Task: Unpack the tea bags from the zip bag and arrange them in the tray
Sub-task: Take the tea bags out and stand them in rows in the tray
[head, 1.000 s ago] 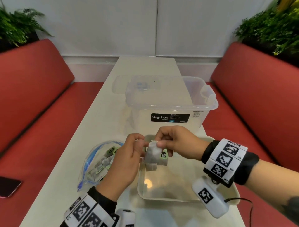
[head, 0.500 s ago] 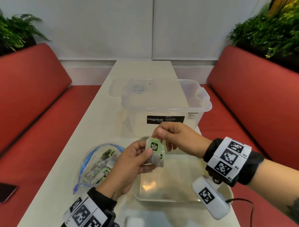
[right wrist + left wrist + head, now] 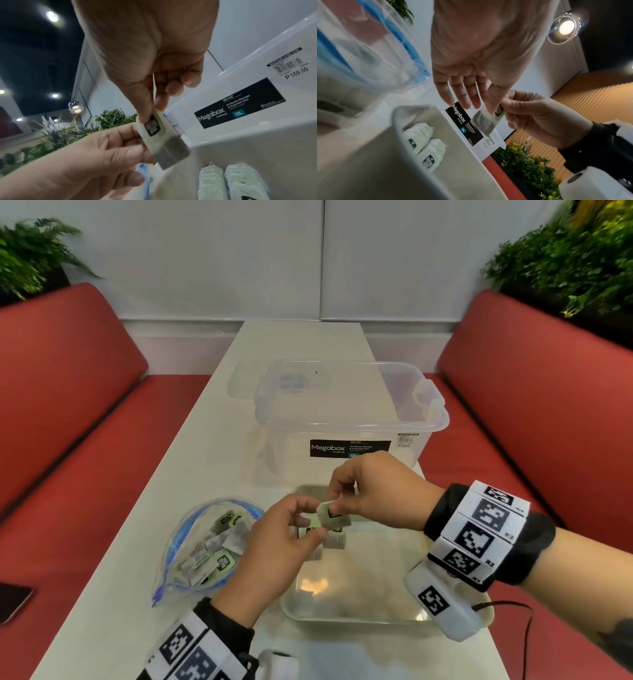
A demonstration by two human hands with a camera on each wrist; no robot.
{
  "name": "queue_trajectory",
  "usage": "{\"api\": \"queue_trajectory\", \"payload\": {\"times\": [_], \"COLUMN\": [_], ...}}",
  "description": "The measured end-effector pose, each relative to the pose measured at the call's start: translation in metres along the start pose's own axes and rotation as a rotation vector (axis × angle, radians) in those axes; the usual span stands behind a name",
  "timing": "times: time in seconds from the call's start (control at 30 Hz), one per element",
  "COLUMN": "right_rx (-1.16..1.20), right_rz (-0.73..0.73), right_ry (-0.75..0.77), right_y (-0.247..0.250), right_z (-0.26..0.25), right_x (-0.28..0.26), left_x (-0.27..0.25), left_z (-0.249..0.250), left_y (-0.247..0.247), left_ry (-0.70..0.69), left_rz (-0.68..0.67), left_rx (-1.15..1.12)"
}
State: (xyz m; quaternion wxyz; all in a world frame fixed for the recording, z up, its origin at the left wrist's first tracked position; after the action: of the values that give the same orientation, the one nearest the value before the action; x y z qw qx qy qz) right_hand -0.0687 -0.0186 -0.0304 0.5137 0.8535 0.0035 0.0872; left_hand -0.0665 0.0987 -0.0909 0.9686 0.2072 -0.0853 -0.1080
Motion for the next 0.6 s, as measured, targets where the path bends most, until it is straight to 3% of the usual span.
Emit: {"api": "queue_trajectory", "payload": {"times": [0.1, 0.2, 0.4, 0.6], "right_rx": [-0.093, -0.184, -0.319, -0.366], "right_rz": [-0.054, -0.121, -0.267, -0.324], "right_ry": [-0.064, -0.125, -0.168, -0.178], "right_y": [-0.012, -0.032, -0.075, -0.093], "right_z": [0.021, 0.042, 0.063, 0.071], "right_x": [0.005, 0.008, 0.015, 0.020], "left_x": [-0.006, -0.018, -0.032, -0.035], "left_z": [-0.011, -0.016, -0.022, -0.023], "left_y": [0.006, 0.006, 0.004, 0.004], "left_ry": [-0.034, -0.065, -0.078, -0.093], "left_rz": [-0.001, -0.091, -0.200, -0.234], "left_rx": [0.135, 0.244, 0.331, 0.343]}}
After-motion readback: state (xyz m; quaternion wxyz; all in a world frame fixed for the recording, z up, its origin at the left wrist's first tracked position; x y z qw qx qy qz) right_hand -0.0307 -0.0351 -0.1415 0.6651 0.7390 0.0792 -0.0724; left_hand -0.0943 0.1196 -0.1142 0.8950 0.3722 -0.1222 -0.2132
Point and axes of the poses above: each hand's wrist, its own x-axis towards the middle knuckle, its own y-axis out of the back of the hand, z = x × y, the point moved 10 cm from there along x, towards the middle knuckle, and after that the axes turned 9 degrees about z, right-handed, at the moved point
